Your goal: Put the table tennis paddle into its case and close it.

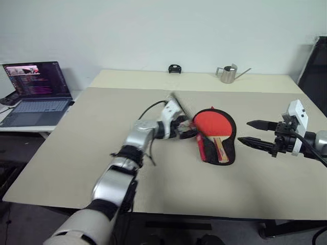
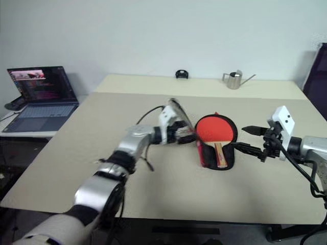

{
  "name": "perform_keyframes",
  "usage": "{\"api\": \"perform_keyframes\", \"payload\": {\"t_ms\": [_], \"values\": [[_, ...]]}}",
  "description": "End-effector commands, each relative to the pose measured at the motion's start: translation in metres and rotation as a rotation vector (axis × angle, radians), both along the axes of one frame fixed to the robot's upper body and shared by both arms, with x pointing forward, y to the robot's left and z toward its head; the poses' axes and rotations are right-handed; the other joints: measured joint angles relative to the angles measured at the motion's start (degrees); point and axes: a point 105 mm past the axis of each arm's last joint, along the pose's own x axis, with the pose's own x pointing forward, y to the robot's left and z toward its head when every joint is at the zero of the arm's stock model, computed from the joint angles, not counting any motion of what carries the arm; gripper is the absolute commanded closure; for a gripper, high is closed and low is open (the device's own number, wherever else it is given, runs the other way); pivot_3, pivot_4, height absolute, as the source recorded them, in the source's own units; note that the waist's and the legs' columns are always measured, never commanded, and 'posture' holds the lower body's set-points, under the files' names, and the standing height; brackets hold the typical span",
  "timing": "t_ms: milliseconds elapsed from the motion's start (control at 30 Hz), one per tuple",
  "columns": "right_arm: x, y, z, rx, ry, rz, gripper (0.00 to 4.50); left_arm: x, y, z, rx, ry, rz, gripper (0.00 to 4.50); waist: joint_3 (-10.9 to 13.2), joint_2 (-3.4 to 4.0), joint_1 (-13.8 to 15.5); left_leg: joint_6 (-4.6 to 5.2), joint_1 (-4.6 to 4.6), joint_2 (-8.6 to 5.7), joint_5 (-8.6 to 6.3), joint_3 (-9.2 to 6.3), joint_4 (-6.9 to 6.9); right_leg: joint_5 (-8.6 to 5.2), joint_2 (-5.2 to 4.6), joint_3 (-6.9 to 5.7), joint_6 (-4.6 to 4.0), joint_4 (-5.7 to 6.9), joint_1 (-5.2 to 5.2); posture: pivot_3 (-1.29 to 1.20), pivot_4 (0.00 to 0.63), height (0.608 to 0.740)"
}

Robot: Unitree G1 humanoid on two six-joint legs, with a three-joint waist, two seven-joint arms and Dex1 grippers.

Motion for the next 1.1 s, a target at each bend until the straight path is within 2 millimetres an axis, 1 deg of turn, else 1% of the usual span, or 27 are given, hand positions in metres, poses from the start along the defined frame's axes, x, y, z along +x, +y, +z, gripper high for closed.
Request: {"api": "perform_keyframes", "payload": {"t_ms": [33, 167, 300, 433, 533, 600, 633, 733, 867, 1000, 1100], "values": [[-0.006, -0.004, 0.013, -0.005, -0.055, -0.027, 0.37, 0.007, -0.016, 0.019, -0.050, -0.041, 0.047, 0.00, 0.02, -0.03, 0.04, 0.00, 0.00, 0.00, 0.00, 0.01, -0.01, -0.01, 0.00, 0.01, 0.01, -0.02, 0.00, 0.00, 0.150, 0.740], [-0.009, -0.003, 0.011, -0.006, -0.051, -0.039, 0.37, 0.005, -0.036, 0.027, -0.077, -0.043, 0.054, 0.00, 0.05, -0.07, -0.18, 0.00, 0.03, 0.03, 0.00, 0.08, -0.04, -0.01, -0.05, 0.02, 0.02, 0.02, -0.04, 0.00, 0.150, 0.740], [-0.006, -0.005, 0.011, -0.003, -0.054, -0.078, 0.37, 0.006, -0.035, 0.030, -0.079, -0.062, 0.058, 0.00, 0.05, -0.08, -0.21, 0.00, 0.09, 0.05, 0.00, 0.07, -0.04, -0.01, -0.04, 0.02, 0.02, 0.07, -0.04, 0.00, 0.150, 0.740], [0.005, -0.009, 0.001, -0.008, -0.018, -0.143, 0.37, 0.007, -0.014, 0.036, -0.070, -0.119, 0.026, 0.00, 0.05, -0.08, -0.26, -0.04, 0.09, 0.05, 0.03, 0.07, -0.03, -0.01, -0.04, 0.03, 0.02, 0.08, -0.04, 0.00, 0.150, 0.740], [0.014, -0.007, -0.010, -0.014, 0.015, -0.163, 0.37, 0.003, 0.003, 0.037, -0.069, -0.142, -0.036, 0.00, 0.05, -0.07, -0.34, -0.11, 0.10, 0.05, 0.06, 0.06, -0.04, -0.01, -0.03, 0.03, 0.02, 0.08, -0.04, 0.00, 0.150, 0.740], [0.022, -0.002, -0.014, 0.019, 0.030, -0.167, 0.37, -0.001, 0.018, 0.036, -0.062, -0.152, -0.068, 0.00, 0.04, -0.05, -0.37, -0.20, 0.10, 0.05, 0.11, 0.06, -0.03, -0.01, 0.00, 0.04, 0.02, 0.07, -0.04, 0.00, 0.150, 0.740], [0.024, -0.001, -0.014, 0.031, 0.035, -0.168, 0.37, -0.002, 0.022, 0.035, -0.060, -0.154, -0.075, 0.00, 0.04, -0.05, -0.42, -0.21, 0.10, 0.05, 0.12, 0.08, -0.03, -0.01, 0.03, 0.06, 0.02, 0.07, -0.04, 0.00, 0.150, 0.740], [0.037, -0.002, -0.026, -0.001, 0.049, -0.221, 0.37, -0.008, 0.039, 0.037, -0.056, -0.169, -0.092, 0.00, 0.04, -0.05, -0.31, -0.23, 0.06, 0.05, 0.13, 0.03, -0.02, -0.01, 0.03, 0.07, 0.01, 0.05, -0.04, 0.00, 0.150, 0.740], [0.054, -0.003, -0.042, 0.028, 0.105, -0.291, 0.37, -0.021, 0.055, 0.048, -0.096, -0.165, -0.122, 0.00, 0.06, -0.07, -0.32, -0.23, 0.03, 0.05, 0.13, 0.02, -0.01, -0.01, 0.02, 0.09, 0.01, 0.04, -0.05, 0.00, 0.150, 0.740], [0.078, -0.004, -0.065, 0.016, 0.159, -0.385, 0.37, -0.041, 0.084, 0.053, -0.067, -0.193, -0.103, 0.00, 0.04, -0.05, -0.68, -0.24, 0.05, 0.07, 0.14, 0.02, -0.03, -0.01, -0.10, 0.12, 0.01, 0.05, -0.06, 0.00, 0.150, 0.740], [0.084, -0.002, -0.073, 0.012, 0.186, -0.397, 0.37, -0.053, 0.095, 0.059, -0.074, -0.170, -0.105, 0.00, 0.04, -0.04, -1.04, -0.26, 0.07, 0.10, 0.15, 0.01, -0.03, -0.01, -0.10, 0.12, 0.00, 0.08, -0.07, 0.00, 0.150, 0.740]]}}
